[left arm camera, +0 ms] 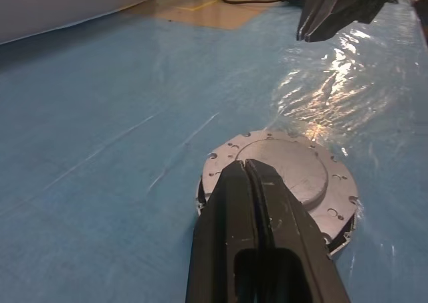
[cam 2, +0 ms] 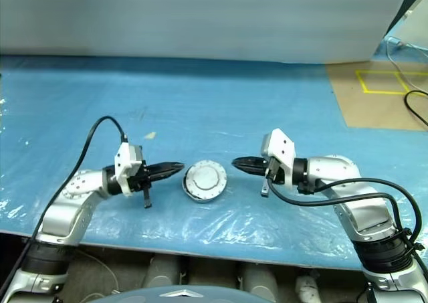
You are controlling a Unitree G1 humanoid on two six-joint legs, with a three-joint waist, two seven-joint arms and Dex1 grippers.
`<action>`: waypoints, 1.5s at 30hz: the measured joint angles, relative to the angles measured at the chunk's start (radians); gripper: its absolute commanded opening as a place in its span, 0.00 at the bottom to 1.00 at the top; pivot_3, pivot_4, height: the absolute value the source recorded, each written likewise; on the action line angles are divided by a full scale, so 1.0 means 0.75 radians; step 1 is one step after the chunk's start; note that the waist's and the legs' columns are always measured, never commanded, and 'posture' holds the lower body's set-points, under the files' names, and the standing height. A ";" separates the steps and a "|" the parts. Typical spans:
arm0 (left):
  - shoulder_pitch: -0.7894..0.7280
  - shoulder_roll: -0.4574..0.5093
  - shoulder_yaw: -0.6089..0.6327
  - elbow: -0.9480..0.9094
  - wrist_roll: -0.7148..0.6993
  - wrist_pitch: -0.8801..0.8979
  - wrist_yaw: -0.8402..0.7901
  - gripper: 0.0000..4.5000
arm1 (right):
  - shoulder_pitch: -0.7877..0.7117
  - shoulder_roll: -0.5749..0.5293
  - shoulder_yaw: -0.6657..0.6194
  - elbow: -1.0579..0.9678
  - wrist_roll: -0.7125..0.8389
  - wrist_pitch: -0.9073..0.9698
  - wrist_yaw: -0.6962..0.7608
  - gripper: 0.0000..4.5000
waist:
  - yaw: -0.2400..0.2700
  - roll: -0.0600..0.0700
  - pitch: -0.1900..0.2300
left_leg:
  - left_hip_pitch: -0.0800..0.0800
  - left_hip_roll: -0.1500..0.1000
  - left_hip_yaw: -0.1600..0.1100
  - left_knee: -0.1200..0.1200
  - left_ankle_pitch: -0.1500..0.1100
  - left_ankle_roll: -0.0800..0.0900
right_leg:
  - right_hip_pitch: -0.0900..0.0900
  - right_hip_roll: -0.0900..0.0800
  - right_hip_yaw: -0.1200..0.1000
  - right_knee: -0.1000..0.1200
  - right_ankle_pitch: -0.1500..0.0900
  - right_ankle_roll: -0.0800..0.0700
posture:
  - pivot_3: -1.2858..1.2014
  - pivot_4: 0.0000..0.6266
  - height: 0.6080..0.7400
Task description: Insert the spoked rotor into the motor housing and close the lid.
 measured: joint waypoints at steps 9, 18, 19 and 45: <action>0.216 0.088 0.032 -0.152 -0.047 -0.004 0.010 0.01 | -0.023 0.004 0.059 0.041 -0.005 -0.019 0.057 0.00 | -0.001 0.000 0.000 | 0.001 0.000 0.000 0.000 -0.001 0.001 | 0.000 0.000 0.000 0.000 0.000 0.000 | 0.52 0.24 1.00; 0.300 0.124 0.029 -0.136 -0.050 -0.167 -0.076 0.01 | -0.029 0.003 0.092 0.135 -0.065 -0.128 0.119 0.00 | -0.003 0.001 0.000 | 0.004 0.000 0.002 0.000 -0.001 0.002 | 0.002 0.000 0.001 0.001 0.000 0.000 | 0.52 0.24 1.00; 0.300 0.121 0.028 -0.117 -0.050 -0.188 -0.079 0.01 | -0.029 0.003 0.100 0.146 -0.074 -0.135 0.123 0.00 | -0.003 0.001 0.000 | 0.004 0.000 0.002 0.000 -0.001 0.001 | 0.001 0.000 0.002 0.002 0.000 0.000 | 0.52 0.24 1.00; 0.268 0.066 0.029 0.161 -0.043 -0.404 -0.089 0.00 | -0.136 0.081 0.308 0.331 -0.231 -0.364 0.237 0.99 | -0.004 0.001 -0.001 | 0.005 0.001 0.003 0.007 -0.001 0.002 | 0.001 0.000 0.004 0.009 0.000 0.000 | 0.52 0.24 1.00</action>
